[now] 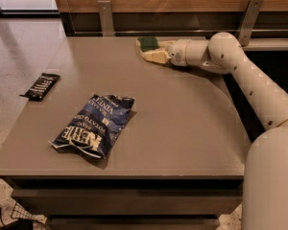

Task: Move sponge near rxbar chocolate

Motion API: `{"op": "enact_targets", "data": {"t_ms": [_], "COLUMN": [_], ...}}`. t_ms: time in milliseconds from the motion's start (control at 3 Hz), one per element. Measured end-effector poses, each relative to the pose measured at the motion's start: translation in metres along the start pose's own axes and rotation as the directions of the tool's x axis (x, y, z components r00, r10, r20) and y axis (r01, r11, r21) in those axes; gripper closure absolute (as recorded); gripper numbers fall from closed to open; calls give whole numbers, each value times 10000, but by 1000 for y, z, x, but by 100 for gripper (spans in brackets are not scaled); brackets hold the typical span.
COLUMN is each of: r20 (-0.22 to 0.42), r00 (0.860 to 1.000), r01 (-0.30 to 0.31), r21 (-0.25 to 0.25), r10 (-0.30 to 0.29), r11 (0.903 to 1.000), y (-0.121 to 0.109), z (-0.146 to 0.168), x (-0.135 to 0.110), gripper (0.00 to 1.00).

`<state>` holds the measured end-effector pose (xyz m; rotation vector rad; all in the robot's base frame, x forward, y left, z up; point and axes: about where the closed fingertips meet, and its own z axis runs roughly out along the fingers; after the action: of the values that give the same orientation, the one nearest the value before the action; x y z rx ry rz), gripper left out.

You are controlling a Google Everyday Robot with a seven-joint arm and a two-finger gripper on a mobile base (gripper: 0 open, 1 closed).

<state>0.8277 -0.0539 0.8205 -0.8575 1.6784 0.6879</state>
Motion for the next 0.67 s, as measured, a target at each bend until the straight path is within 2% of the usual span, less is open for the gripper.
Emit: {"op": "enact_targets", "data": {"t_ms": [333, 667], "r20": [-5, -10], "r00": [10000, 10000], "r01": [-6, -12], "r21": [-48, -96], "r10": [6, 12], "r11": [10000, 10000], "y": [2, 4], "z": [3, 6], "x": [0, 1], "gripper": [83, 100]}}
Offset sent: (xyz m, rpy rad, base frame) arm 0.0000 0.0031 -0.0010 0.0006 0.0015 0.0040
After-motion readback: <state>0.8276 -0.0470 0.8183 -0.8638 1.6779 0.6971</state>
